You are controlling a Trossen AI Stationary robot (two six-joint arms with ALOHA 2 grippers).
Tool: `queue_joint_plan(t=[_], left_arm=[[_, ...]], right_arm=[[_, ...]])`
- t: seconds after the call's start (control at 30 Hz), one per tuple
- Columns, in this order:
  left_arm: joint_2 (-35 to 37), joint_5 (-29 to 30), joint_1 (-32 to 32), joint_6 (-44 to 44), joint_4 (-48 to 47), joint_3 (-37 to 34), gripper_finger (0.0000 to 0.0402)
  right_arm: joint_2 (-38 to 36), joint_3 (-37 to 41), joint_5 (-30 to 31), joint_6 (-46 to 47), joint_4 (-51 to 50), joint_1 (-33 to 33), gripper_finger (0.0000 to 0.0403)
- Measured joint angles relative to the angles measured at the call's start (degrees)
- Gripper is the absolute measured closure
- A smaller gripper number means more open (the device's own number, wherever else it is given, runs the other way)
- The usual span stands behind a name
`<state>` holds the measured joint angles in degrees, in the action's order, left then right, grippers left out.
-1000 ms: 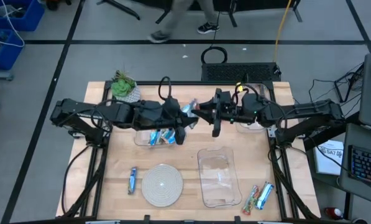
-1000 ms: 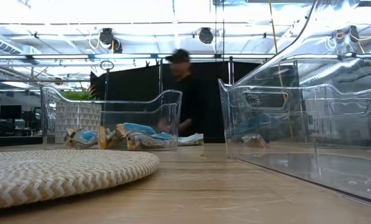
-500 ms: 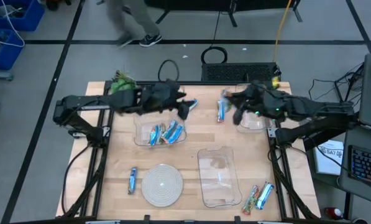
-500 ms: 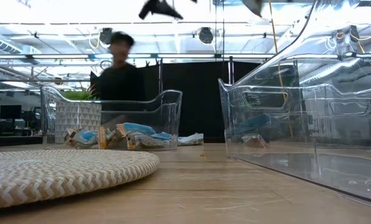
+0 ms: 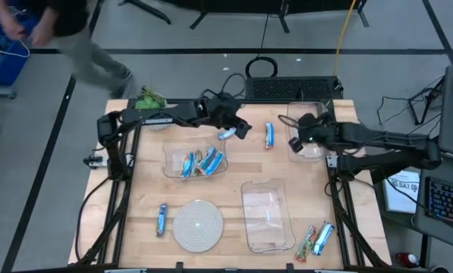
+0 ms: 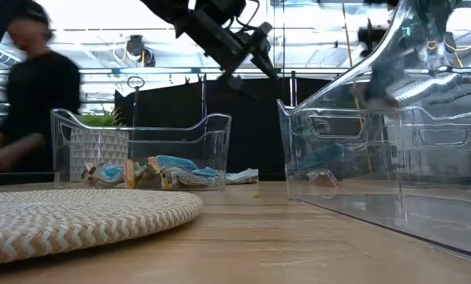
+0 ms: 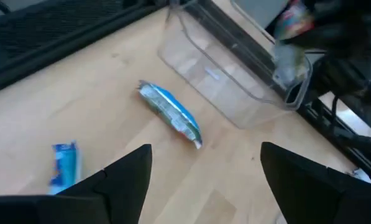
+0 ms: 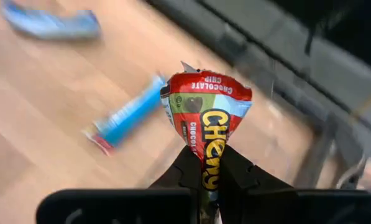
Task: Pick and place Granola Bars by type
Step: Put the bottom left red granola bar into the top right transparent bin, then put the top red granola bar into the top right transparent bin
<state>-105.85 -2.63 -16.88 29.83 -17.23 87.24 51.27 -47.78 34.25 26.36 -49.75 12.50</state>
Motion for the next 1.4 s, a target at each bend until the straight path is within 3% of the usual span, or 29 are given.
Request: queue_joint_plan(t=[0.23, 0.37, 0.5, 0.7, 0.87, 0.97, 1.1, 1.27, 1.4], left_arm=[[-2.54, -2.48, -0.09, -2.35, 2.38, -0.02, 0.0125], [-2.64, -3.44, -0.01, -4.1, 4.84, -0.02, 0.012], [-2.77, -3.06, -0.49, -5.38, 6.54, -0.02, 0.0104], [-4.63, 6.89, -0.06, 3.75, 5.55, -0.02, 0.0075], [-4.26, 5.69, 0.13, 4.78, 6.06, 0.02, 0.007], [-2.47, 2.35, -0.02, 4.77, 2.59, -0.02, 0.0077], [2.21, 4.65, 0.61, 3.94, -5.27, 0.0, 0.0089], [9.62, 14.31, 2.69, 9.24, -23.62, -0.36, 0.0098], [16.42, 19.53, 5.91, 14.36, -31.28, -3.67, 0.0091]], right_arm=[[-0.51, 8.49, -1.72, 2.03, -0.16, 7.03, 0.039], [-0.49, 10.78, -6.79, 1.72, 1.09, 11.57, 0.0386], [-0.5, 11.26, -11.17, 2.98, 0.22, 14.13, 0.0326], [-0.77, 11.2, -15.55, 5.46, -1.06, 15.4, 0.0231], [-1.39, 10.25, -18.0, 6.0, -1.38, 15.62, 0.0195], [-1.41, 6.26, -18.31, 5.81, 2.29, 15.59, 0.0191], [-0.71, -0.69, -18.01, 2.28, 11.74, 15.56, 0.0199], [6.89, -4.54, -18.04, -0.03, 16.21, 14.98, 0.0221], [16.8, -5.26, -19.25, 0.62, 22.02, 12.83, 0.0236]])
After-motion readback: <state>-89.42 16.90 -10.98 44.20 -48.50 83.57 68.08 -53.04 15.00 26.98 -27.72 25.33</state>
